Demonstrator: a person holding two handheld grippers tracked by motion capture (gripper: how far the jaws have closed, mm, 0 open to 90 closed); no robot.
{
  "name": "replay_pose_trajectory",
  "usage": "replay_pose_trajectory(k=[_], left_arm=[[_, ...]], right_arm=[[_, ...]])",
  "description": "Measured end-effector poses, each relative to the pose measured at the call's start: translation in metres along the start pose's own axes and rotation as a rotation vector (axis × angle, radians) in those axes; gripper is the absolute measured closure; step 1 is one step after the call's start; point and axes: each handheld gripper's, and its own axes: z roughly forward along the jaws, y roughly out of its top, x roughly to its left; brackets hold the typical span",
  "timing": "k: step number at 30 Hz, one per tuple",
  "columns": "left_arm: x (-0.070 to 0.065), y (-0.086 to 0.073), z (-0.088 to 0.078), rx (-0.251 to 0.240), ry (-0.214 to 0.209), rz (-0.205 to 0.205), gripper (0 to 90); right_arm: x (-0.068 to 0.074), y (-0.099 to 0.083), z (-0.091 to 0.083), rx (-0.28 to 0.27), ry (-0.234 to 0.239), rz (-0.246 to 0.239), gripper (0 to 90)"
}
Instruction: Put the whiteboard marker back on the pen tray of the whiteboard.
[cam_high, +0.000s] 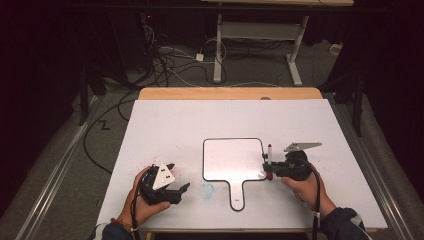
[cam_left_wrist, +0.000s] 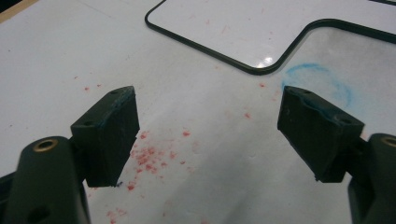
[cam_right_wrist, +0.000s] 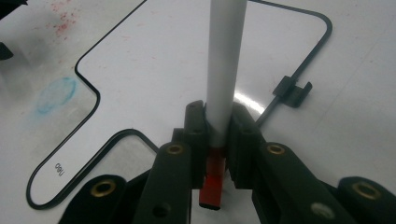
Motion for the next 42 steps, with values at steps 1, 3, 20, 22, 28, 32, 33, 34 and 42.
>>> replay_pose_trajectory(k=[1, 3, 20, 22, 28, 32, 33, 34, 42], left_arm=[[0.000, 0.000, 0.000, 0.006, 0.000, 0.002, 19.9], [-0.001, 0.000, 0.002, 0.020, 0.010, 0.007, 19.9], [-0.002, 0.000, 0.003, 0.027, 0.009, 0.012, 19.9], [-0.002, 0.000, 0.003, 0.026, 0.008, 0.011, 19.9], [-0.002, 0.001, 0.003, 0.029, 0.010, 0.008, 20.0], [-0.003, 0.001, 0.004, 0.033, 0.007, 0.012, 19.9], [-0.003, 0.001, 0.005, 0.033, 0.006, 0.012, 20.0], [-0.003, 0.001, 0.005, 0.033, 0.004, 0.011, 20.0], [-0.002, 0.000, 0.004, 0.036, 0.003, 0.009, 19.9]], right_arm=[[0.000, 0.000, 0.002, 0.002, -0.010, 0.003, 81.0], [-0.001, 0.000, 0.005, 0.001, -0.027, -0.006, 80.9], [0.003, -0.001, 0.019, -0.051, -0.276, -0.063, 78.9], [0.003, -0.001, 0.021, -0.052, -0.291, -0.068, 77.6], [0.001, 0.005, 0.024, -0.048, -0.323, -0.099, 73.0], [-0.002, 0.014, 0.031, -0.030, -0.320, -0.108, 67.4], [-0.002, 0.016, 0.033, -0.026, -0.335, -0.120, 68.2], [-0.003, 0.017, 0.035, -0.024, -0.349, -0.131, 69.0], [-0.012, 0.021, 0.035, -0.040, -0.341, -0.087, 67.3]])
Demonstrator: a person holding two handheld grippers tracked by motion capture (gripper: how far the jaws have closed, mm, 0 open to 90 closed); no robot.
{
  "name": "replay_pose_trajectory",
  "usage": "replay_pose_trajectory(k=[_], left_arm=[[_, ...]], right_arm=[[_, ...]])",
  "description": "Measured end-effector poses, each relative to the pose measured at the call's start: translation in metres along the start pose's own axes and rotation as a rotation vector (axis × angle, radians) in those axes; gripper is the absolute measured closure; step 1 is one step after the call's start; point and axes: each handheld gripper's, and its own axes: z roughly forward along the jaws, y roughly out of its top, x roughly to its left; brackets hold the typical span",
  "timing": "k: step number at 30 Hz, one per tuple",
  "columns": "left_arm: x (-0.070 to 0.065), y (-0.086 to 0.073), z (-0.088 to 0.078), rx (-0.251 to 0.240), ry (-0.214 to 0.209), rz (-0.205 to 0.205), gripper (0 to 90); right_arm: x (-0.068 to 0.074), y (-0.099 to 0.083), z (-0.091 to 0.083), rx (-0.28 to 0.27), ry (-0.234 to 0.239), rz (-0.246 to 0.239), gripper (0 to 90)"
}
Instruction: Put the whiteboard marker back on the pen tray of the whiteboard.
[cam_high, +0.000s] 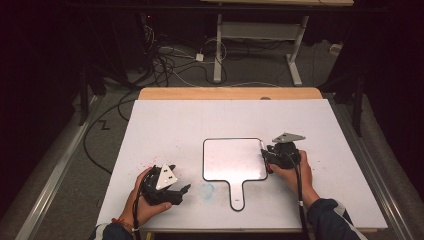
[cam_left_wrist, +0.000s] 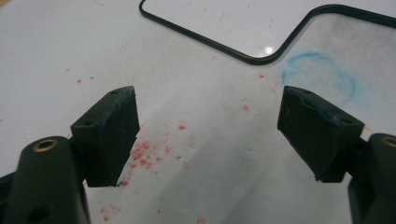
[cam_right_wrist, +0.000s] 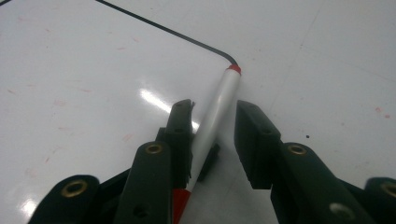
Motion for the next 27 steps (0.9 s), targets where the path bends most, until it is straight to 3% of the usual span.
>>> replay_pose_trajectory(k=[7, 11, 14, 22, 27], left_arm=[[-0.0010, 0.0003, 0.0003, 0.003, -0.004, 0.004, 19.9], [-0.0007, 0.0004, 0.0005, 0.003, -0.004, 0.003, 20.0], [-0.0013, 0.0008, 0.0014, 0.007, -0.007, 0.007, 19.9], [-0.0013, 0.0005, 0.0007, 0.006, -0.008, 0.009, 19.9], [-0.0007, 0.0005, 0.0001, 0.002, -0.004, 0.003, 19.9]], right_arm=[[-0.0028, -0.0010, -0.0009, -0.005, 0.008, 0.015, 63.3], [-0.0045, 0.0001, -0.0049, -0.036, 0.006, 0.018, 67.9], [-0.0045, 0.0003, -0.0028, -0.025, 0.017, -0.002, 69.0], [-0.0046, -0.0010, -0.0020, -0.019, 0.034, 0.008, 71.6], [-0.0024, -0.0004, -0.0025, -0.020, 0.039, 0.001, 77.7]])
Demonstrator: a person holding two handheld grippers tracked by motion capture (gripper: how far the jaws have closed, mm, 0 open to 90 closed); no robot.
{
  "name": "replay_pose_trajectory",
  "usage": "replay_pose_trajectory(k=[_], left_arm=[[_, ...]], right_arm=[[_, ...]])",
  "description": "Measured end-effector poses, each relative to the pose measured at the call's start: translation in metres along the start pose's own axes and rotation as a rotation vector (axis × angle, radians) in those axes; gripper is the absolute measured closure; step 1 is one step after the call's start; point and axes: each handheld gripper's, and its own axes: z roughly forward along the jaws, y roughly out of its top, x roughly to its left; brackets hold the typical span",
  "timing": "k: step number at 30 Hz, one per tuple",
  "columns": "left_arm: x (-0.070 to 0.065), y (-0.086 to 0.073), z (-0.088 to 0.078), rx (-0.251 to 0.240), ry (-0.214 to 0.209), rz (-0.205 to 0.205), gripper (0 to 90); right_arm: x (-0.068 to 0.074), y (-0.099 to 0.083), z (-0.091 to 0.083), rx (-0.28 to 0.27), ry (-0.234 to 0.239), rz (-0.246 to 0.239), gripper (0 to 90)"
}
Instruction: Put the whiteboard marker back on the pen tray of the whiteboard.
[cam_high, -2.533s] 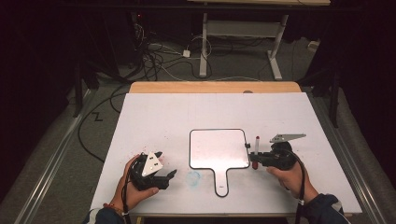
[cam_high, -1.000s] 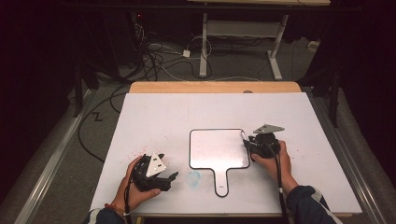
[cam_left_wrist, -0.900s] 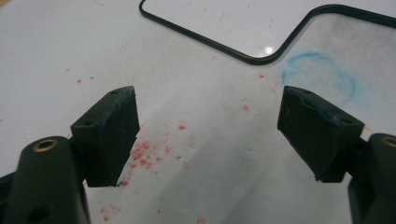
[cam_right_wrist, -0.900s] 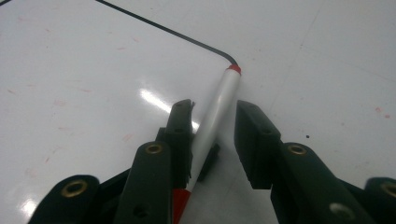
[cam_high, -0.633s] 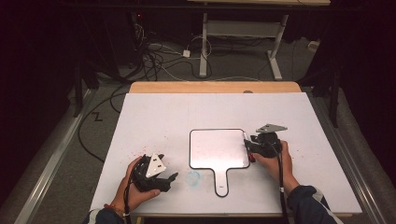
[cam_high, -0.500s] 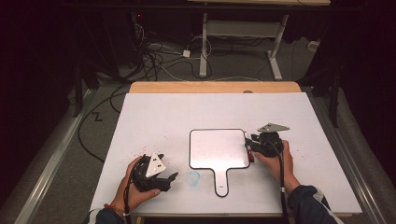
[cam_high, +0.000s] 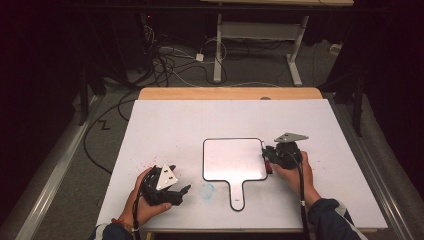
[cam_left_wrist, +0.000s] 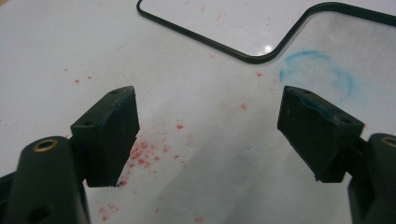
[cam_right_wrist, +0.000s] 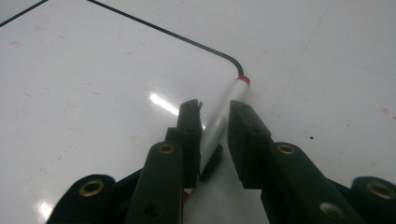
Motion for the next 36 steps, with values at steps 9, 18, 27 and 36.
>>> replay_pose_trajectory(k=[9, 18, 27, 36], left_arm=[[0.000, 0.001, 0.000, -0.001, 0.000, 0.003, 19.9], [0.000, 0.001, 0.000, 0.002, -0.004, 0.006, 19.9], [0.000, 0.001, 0.000, -0.003, -0.005, 0.006, 20.0], [0.001, 0.000, -0.001, -0.007, 0.001, 0.003, 19.9]], right_arm=[[-0.002, 0.002, -0.013, -0.070, 0.028, -0.037, 90.0], [-0.003, -0.002, -0.009, -0.005, 0.056, -0.060, 90.0], [0.000, -0.003, -0.010, -0.005, 0.040, -0.074, 90.0], [0.003, 0.001, -0.028, -0.089, 0.053, -0.108, 85.8]])
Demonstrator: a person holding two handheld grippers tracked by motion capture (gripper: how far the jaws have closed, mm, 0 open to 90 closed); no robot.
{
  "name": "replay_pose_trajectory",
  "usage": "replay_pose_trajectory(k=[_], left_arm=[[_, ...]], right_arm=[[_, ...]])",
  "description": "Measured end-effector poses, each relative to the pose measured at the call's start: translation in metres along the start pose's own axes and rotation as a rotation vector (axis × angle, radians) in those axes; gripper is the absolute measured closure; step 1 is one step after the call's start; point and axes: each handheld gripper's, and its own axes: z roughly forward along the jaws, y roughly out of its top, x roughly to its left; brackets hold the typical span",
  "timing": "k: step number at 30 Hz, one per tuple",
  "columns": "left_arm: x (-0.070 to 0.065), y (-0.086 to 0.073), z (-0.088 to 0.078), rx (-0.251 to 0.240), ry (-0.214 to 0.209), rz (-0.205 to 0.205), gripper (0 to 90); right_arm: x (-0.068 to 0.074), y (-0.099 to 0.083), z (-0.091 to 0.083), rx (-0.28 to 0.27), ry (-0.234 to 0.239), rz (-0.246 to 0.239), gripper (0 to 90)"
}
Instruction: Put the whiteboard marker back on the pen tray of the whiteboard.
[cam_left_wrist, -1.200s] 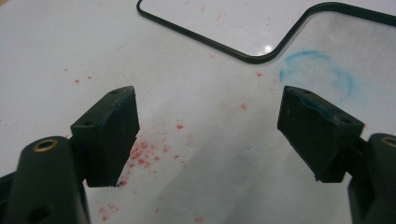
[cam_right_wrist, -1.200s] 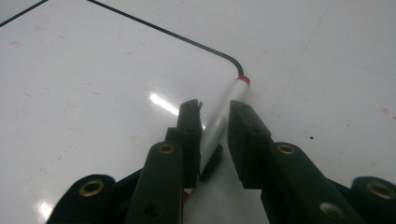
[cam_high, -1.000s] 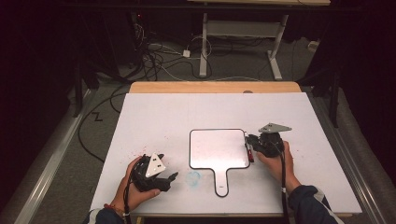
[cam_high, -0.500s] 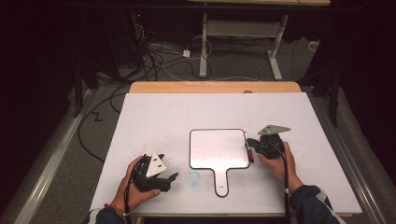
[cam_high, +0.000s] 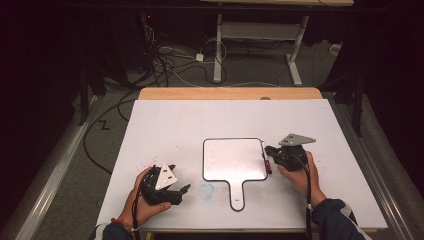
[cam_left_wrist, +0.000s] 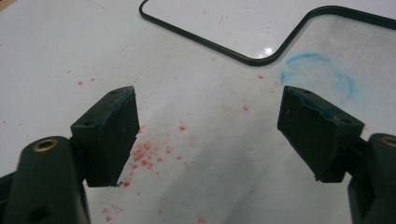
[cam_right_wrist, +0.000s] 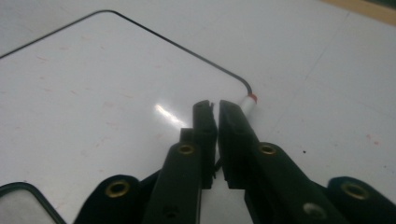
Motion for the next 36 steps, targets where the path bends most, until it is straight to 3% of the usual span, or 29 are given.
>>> replay_pose_trajectory(k=[4, 9, 14, 18, 23, 28, 33, 36], left_arm=[[0.000, 0.000, -0.001, 0.001, 0.003, 0.000, 19.9], [0.001, 0.000, 0.000, -0.002, 0.010, -0.001, 20.0], [0.001, -0.001, 0.001, 0.006, 0.022, 0.005, 20.0], [0.004, -0.002, 0.003, 0.017, 0.038, 0.013, 19.9], [0.003, 0.000, 0.003, 0.012, 0.049, 0.024, 20.0], [0.004, -0.002, 0.003, 0.012, 0.055, 0.020, 19.9], [0.003, -0.005, 0.000, 0.016, 0.065, 0.014, 19.6], [0.001, -0.005, -0.001, 0.018, 0.070, 0.019, 19.1]], right_arm=[[0.003, 0.001, -0.014, -0.041, 0.008, -0.040, 76.7], [0.008, 0.000, -0.037, -0.122, 0.031, -0.124, 57.2], [0.008, -0.007, -0.060, -0.188, 0.003, -0.145, 41.8], [0.008, -0.017, -0.073, -0.199, -0.027, -0.166, 36.3], [0.003, -0.030, -0.080, -0.220, -0.061, -0.142, 31.4], [-0.001, -0.047, -0.082, -0.192, -0.117, -0.124, 29.1], [-0.002, -0.064, -0.082, -0.180, -0.139, -0.100, 26.1], [0.001, -0.070, -0.083, -0.177, -0.145, -0.109, 25.5]])
